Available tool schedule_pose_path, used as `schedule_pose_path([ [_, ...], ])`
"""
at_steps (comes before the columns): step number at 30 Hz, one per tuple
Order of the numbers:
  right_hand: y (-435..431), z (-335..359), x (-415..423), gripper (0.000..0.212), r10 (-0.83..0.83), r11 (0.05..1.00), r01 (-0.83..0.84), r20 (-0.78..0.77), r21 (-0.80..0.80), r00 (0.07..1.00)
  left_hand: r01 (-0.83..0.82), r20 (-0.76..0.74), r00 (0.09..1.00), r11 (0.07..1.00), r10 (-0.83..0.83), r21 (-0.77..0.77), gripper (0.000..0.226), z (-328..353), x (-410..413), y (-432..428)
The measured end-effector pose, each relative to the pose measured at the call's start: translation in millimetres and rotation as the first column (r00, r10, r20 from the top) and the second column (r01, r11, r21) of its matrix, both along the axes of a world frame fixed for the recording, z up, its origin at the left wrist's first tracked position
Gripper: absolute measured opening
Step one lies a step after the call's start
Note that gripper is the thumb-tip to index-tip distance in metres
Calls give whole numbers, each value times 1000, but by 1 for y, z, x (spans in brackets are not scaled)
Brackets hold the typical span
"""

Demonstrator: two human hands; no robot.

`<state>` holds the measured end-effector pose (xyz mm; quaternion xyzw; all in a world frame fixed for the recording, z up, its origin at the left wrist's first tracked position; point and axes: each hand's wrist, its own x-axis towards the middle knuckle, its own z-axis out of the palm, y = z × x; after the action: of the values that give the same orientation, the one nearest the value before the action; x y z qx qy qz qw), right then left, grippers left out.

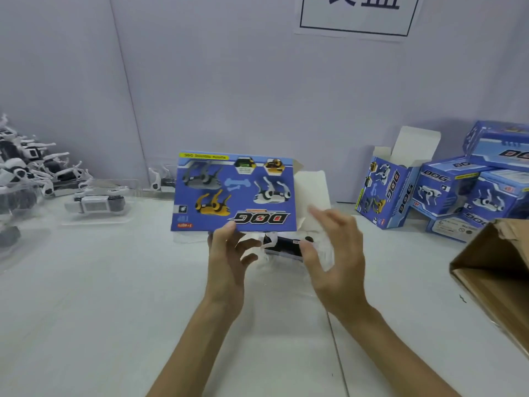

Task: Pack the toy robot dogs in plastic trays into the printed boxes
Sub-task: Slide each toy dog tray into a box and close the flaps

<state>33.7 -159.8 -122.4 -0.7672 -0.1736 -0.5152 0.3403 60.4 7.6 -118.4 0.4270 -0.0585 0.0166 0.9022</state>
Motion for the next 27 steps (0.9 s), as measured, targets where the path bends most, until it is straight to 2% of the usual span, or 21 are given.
schedule_pose_path([
  [2,-13,1,4,53,76,986,-56,-123,156,989,1,-30,1000,999,-2,-38,32,0,-1,2],
  [4,-21,2,6,52,79,992,-59,-177,115,981,21,-52,998,998,-25,-61,28,0,-3,2],
  [6,-24,1,10,42,-6,999,1,-117,-42,993,59,-70,995,996,-64,-63,30,0,-5,1],
  [7,-23,0,11,35,-33,997,28,-72,-71,997,84,-77,993,994,-89,-63,30,-1,-6,0],
  [10,-19,-3,13,15,-70,997,72,53,-27,996,143,-89,984,982,-154,-123,22,-1,-6,-3],
  [15,-18,-8,10,23,-135,989,125,152,73,979,278,-38,954,927,-296,-251,12,-4,-11,-14],
  [18,-12,-12,7,29,-181,980,161,181,121,967,325,4,942,913,-335,-248,31,-9,-11,-23],
  [21,-7,-15,6,26,-204,973,185,135,142,970,334,28,942,918,-336,-213,33,-10,-11,-25],
  [23,-6,-15,6,24,-155,981,145,75,130,985,307,20,951,933,-309,-188,38,-11,-9,-23],
  [27,-5,-7,0,12,144,989,-143,-38,41,989,159,-66,982,969,-175,-189,56,-8,-3,-15],
])
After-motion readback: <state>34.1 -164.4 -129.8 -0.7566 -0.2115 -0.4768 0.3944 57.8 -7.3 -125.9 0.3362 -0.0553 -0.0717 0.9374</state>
